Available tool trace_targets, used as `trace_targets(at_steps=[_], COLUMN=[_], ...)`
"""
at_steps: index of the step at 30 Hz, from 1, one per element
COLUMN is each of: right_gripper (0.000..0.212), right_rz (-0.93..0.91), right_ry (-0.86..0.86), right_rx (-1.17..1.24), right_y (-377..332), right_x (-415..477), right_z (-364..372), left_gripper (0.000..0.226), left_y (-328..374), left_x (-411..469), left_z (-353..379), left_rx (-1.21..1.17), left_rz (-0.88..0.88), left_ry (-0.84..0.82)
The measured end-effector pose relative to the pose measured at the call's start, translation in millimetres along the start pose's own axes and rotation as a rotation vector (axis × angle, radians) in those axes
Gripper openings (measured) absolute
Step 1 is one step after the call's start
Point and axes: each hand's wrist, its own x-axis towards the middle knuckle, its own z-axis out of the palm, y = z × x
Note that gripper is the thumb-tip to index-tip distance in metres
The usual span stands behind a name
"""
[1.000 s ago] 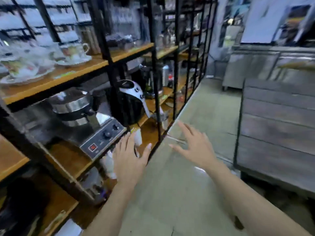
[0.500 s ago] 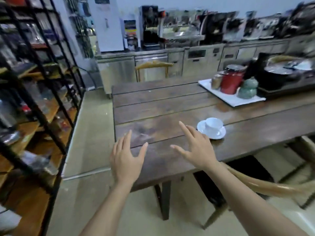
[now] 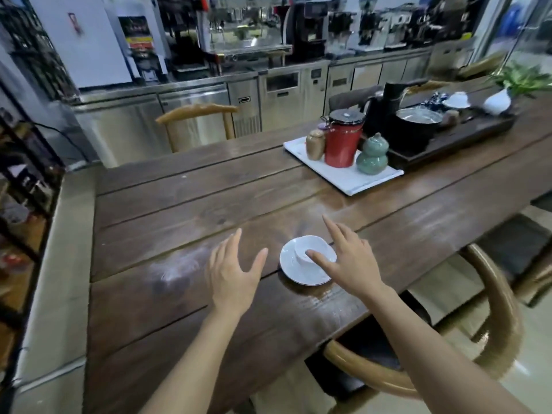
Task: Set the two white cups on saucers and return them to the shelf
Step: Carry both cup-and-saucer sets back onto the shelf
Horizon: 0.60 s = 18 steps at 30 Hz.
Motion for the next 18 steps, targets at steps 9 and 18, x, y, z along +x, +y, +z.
trace_targets(at_steps=[9,18], right_gripper=[0.076,0.049], right_rz=[0.218,0.386], right_ry=[-0.260,-0.466], right_rx=[0.290,0.422], right_y=[74,101], right_x=[60,84], right_z=[35,68], left_gripper=[0.072,0.061], left_y=[6,18], left_x=[34,51], left_z=[95,146], left_rx=[-0.236,-0.619], left_rz=[-0.411,-0.922], left_ry=[-0.197,-0.378])
